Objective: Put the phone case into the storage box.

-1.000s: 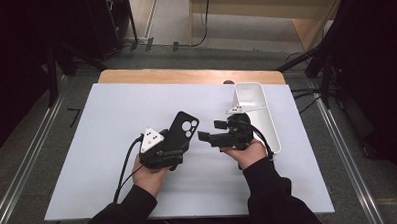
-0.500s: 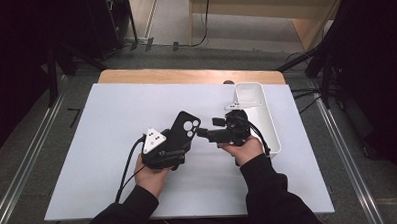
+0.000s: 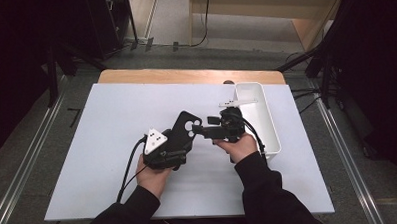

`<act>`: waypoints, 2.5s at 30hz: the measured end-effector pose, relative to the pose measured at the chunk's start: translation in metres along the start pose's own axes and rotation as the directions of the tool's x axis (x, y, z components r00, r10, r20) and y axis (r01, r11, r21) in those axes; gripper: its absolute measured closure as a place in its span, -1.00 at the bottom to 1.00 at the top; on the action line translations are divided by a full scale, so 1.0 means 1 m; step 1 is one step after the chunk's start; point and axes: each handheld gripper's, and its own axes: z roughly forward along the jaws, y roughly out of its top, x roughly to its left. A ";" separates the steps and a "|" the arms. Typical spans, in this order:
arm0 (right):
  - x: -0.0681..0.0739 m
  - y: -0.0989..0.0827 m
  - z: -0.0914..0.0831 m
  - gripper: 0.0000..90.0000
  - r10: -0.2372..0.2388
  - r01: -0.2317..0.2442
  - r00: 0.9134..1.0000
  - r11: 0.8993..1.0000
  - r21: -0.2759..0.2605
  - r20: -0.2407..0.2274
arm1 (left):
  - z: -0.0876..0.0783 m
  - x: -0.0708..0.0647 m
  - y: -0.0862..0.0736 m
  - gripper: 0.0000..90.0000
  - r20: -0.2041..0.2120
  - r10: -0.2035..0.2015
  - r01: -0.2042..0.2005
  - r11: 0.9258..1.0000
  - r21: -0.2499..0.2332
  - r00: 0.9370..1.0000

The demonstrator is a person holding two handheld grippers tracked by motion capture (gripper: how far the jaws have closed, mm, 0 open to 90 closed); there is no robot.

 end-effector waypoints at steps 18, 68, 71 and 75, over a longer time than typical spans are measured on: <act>-0.003 0.010 0.017 0.11 0.093 -0.088 0.994 0.993 0.080 -0.061 | 0.001 0.000 -0.001 -0.70 0.010 -0.003 0.003 1.000 -0.005 1.000; 0.007 0.022 -0.008 0.66 0.128 -0.125 0.991 0.990 0.059 -0.051 | 0.004 0.003 0.008 -0.88 0.121 -0.037 0.022 0.992 0.124 0.992; 0.007 0.022 -0.011 0.66 0.117 -0.116 0.993 0.992 0.047 -0.030 | 0.005 0.006 0.008 -0.88 0.137 -0.053 0.033 0.988 0.148 0.989; 0.008 0.022 -0.015 0.66 0.061 -0.061 0.998 0.998 0.026 0.019 | 0.006 0.010 0.009 -0.88 0.154 -0.090 0.059 0.979 0.195 0.984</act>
